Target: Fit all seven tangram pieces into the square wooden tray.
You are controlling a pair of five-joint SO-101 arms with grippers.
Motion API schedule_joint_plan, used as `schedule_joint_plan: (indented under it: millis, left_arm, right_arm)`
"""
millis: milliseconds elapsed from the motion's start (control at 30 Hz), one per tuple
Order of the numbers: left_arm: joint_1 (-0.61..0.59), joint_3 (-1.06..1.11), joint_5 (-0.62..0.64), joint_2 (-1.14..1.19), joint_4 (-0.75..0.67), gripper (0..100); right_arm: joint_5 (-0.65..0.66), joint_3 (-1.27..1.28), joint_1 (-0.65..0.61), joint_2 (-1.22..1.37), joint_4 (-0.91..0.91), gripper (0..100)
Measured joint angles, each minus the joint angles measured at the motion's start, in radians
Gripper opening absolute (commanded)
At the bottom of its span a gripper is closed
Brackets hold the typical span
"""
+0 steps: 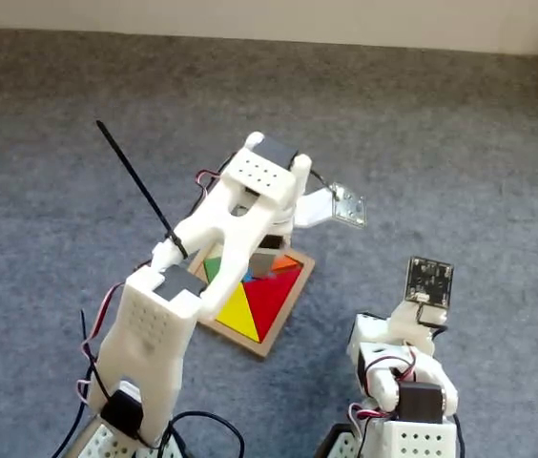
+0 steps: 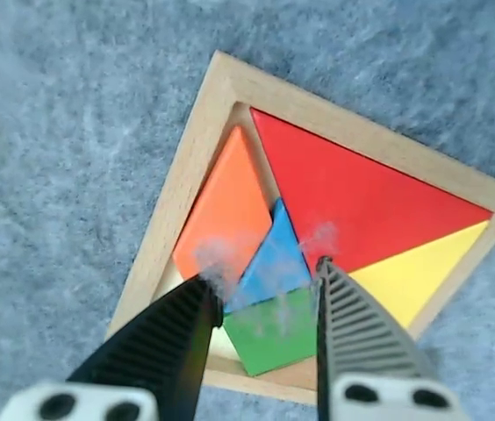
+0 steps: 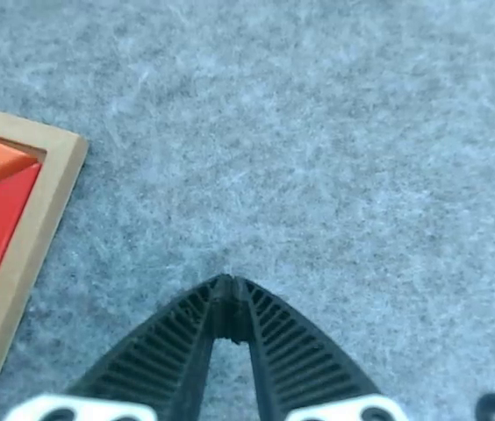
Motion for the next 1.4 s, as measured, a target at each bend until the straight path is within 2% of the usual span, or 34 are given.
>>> schedule_joint_plan:
  millis: [333,500,767,1133,1200,1300,1400]
  left_arm:
    - [-0.069,-0.012,0.199,-0.153,0.02,17]
    - [-0.173,-0.012,0.279,-0.199,0.028,17]
    - [-0.37,0.021,0.293,-0.275,0.054,17]
    - [-0.511,0.456,0.265,-0.582,0.054,17]
    - [-0.539,0.562,0.282,-0.624,0.052,15]
    - [-0.557,0.73,0.305,-0.698,0.012,11]
    - [-0.559,0.911,0.322,-0.792,-0.083,13]
  right_arm:
    - [0.0,0.0,-0.002,0.0,0.0,0.5]
    - [0.0,0.0,-0.002,0.0,0.0,0.5]
    - [0.0,0.0,-0.002,0.0,0.0,0.5]
    - [0.0,0.0,-0.002,0.0,0.0,0.5]
    - [0.0,0.0,-0.002,0.0,0.0,0.5]
    - [0.0,0.0,-0.002,0.0,0.0,0.5]
    - [0.0,0.0,-0.002,0.0,0.0,0.5]
